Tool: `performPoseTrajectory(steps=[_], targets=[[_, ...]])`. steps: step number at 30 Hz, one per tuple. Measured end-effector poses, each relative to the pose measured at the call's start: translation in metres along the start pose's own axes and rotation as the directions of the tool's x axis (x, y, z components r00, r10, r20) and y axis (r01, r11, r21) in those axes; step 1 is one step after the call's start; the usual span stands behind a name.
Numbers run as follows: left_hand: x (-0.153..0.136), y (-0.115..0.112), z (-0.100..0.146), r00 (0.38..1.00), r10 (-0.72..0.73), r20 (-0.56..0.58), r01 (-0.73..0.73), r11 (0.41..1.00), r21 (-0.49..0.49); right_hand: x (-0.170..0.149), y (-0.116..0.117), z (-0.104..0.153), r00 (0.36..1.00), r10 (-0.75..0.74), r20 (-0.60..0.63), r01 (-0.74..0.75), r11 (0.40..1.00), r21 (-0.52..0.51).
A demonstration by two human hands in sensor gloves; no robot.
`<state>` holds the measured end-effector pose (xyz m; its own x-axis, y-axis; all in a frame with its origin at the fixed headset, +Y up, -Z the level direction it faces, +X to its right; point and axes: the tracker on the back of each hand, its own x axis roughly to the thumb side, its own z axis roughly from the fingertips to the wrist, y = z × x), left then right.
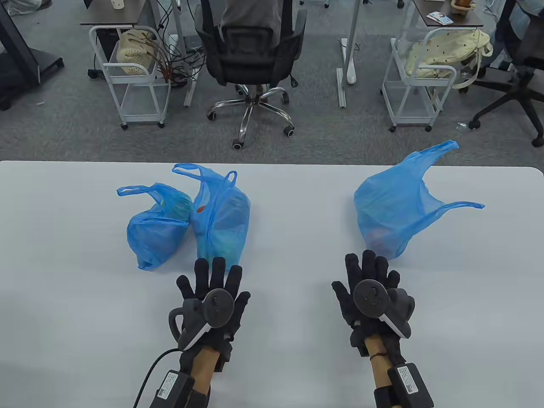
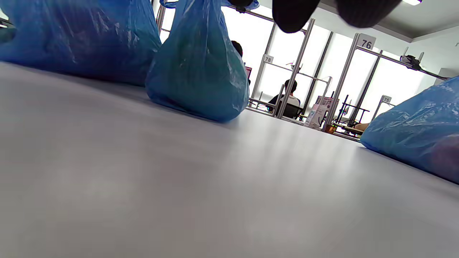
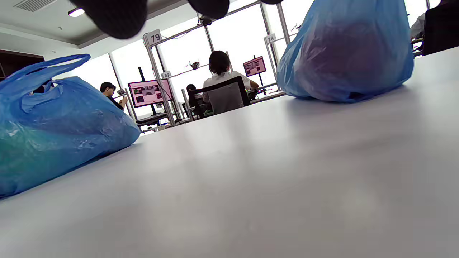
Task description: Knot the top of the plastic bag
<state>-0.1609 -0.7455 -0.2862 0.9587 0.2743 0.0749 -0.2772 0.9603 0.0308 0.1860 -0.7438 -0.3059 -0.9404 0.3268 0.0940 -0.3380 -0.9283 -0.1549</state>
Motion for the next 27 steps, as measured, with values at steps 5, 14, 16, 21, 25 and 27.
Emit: performPoseTrajectory(steps=[5,14,16,21,25,27], targets=[[0.001,0.0025,0.0007,1.0,0.024,0.004,-0.024,1.0,0.004,-0.0017,-0.0046,0.0009,0.999,-0.036,-0.002,0.036,0.999,-0.025],[-0.0002,0.0019,-0.0016,0.999,0.039,-0.003,-0.039,0.999,-0.009,0.0017,-0.0057,0.0013,0.998,-0.05,0.023,0.05,0.999,-0.009],[-0.0014,-0.0002,-0.0029,0.999,0.046,-0.008,-0.046,0.999,-0.022,0.0024,-0.0071,0.0001,0.997,-0.064,0.034,0.066,0.997,-0.042],[-0.0027,0.0009,-0.0011,0.998,0.065,-0.013,-0.065,0.998,-0.02,0.0016,-0.0041,0.0042,0.998,-0.042,0.043,0.043,0.998,-0.034],[-0.0032,0.0045,0.0001,0.996,0.083,-0.013,-0.083,0.997,-0.004,0.0031,-0.0057,0.0033,0.995,-0.073,0.063,0.076,0.996,-0.042],[-0.0045,0.0055,0.0003,0.996,0.091,-0.013,-0.09,0.996,0.003,0.0037,-0.0067,0.0047,0.993,-0.089,0.074,0.093,0.994,-0.06]])
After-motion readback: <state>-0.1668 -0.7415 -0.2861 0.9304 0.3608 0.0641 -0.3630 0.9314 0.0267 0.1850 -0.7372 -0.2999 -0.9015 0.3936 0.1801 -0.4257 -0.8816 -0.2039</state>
